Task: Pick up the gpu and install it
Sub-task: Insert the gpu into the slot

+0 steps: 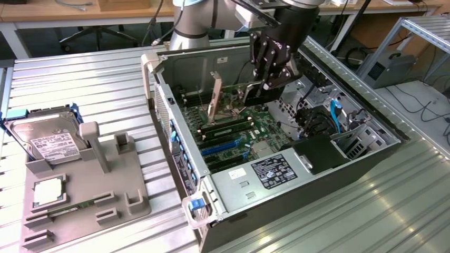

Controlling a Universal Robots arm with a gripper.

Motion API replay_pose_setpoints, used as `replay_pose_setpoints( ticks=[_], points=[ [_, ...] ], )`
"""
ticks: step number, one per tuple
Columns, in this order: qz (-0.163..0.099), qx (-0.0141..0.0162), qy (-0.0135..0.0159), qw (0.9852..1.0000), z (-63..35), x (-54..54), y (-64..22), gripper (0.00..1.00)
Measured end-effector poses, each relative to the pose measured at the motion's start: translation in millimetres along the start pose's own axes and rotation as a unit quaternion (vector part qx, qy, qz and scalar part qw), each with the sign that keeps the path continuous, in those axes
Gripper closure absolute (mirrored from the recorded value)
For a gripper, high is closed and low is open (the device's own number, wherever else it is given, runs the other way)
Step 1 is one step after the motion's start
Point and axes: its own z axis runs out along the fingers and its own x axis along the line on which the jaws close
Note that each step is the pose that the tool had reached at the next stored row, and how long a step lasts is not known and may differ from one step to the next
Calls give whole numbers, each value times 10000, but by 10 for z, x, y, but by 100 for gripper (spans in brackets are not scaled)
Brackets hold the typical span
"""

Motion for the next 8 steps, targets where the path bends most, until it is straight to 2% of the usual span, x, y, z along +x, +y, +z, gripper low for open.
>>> replay_pose_setpoints(
  ticks=[8],
  points=[
    [-18,-1,1,10000,90,2,99,73]
  ],
)
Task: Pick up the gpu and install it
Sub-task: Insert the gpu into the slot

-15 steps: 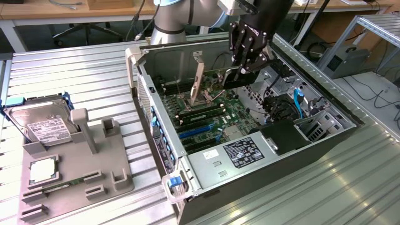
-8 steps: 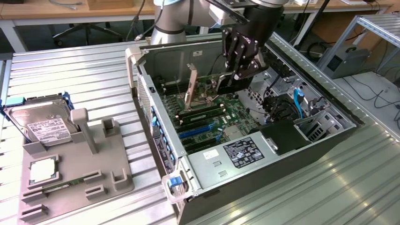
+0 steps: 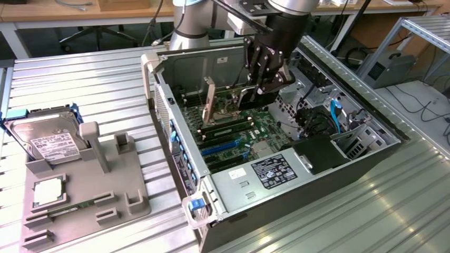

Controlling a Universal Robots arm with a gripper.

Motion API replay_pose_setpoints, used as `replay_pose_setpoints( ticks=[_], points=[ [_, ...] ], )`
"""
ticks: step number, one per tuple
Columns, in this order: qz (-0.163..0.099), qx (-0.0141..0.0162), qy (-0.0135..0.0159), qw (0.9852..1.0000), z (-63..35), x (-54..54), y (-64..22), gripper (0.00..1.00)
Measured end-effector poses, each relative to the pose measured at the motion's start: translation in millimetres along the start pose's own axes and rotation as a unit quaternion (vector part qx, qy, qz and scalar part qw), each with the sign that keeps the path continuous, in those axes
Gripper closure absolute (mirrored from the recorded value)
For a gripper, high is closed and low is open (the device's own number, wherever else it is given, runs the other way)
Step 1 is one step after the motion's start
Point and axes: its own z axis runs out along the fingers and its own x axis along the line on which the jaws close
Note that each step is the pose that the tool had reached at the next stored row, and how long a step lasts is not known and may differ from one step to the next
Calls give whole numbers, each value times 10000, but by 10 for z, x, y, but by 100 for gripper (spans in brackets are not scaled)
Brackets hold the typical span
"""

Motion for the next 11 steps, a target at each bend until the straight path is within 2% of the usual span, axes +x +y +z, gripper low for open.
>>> replay_pose_setpoints(
  ticks=[11],
  points=[
    [-39,-1,1,10000,142,4,55,73]
  ],
)
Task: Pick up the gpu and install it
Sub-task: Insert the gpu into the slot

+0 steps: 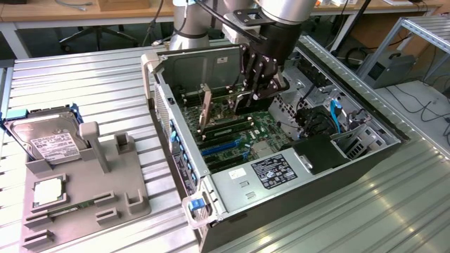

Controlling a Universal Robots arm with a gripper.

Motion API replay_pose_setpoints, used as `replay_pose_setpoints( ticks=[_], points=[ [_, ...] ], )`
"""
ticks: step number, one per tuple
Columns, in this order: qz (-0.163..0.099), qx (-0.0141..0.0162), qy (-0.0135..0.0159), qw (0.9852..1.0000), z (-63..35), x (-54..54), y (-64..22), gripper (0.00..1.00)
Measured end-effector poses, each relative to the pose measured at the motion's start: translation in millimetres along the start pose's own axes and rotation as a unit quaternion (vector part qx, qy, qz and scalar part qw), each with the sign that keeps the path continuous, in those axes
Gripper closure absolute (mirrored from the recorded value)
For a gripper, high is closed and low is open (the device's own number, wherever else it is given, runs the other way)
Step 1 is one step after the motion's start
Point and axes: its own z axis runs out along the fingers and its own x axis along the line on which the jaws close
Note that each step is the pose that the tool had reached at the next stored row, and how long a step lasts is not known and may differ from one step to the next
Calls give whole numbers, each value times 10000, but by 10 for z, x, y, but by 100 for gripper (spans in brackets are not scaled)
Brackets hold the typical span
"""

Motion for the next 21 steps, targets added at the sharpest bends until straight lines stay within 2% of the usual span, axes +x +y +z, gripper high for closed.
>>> replay_pose_setpoints(
  ticks=[8,21],
  points=[
    [-46,-1,1,10000,140,3,33,73],
    [-134,-4,4,9999,303,6,106,73]
  ],
)
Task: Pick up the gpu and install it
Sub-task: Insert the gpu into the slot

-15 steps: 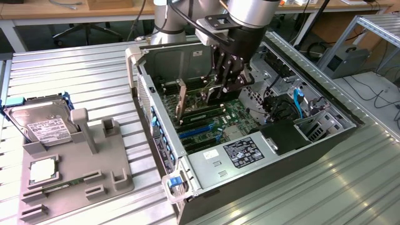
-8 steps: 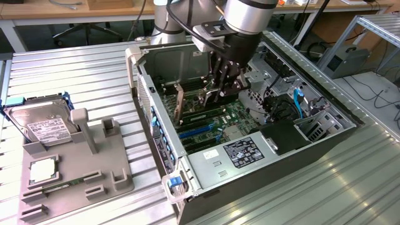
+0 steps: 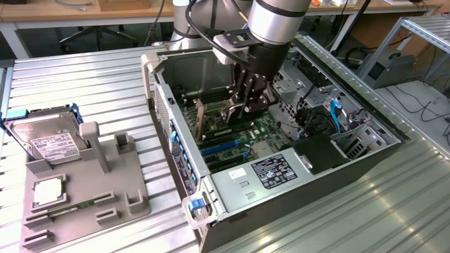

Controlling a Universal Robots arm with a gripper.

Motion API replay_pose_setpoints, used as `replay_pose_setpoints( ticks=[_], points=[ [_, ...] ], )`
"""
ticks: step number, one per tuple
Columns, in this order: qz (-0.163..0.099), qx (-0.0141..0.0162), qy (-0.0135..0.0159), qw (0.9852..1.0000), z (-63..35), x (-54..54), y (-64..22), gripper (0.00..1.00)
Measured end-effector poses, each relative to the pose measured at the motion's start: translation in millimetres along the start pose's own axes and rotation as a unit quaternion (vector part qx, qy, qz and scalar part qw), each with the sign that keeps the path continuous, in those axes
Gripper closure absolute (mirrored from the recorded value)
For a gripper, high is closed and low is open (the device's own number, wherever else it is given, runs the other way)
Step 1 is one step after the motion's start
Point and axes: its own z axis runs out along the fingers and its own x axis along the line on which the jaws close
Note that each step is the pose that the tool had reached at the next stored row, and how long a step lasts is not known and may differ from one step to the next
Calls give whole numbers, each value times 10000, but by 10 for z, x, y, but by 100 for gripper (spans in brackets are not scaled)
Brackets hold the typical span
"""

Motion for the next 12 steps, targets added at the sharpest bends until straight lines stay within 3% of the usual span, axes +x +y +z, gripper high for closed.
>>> replay_pose_setpoints(
  ticks=[12],
  points=[
    [-153,10,6,9999,155,2,58,73]
  ],
)
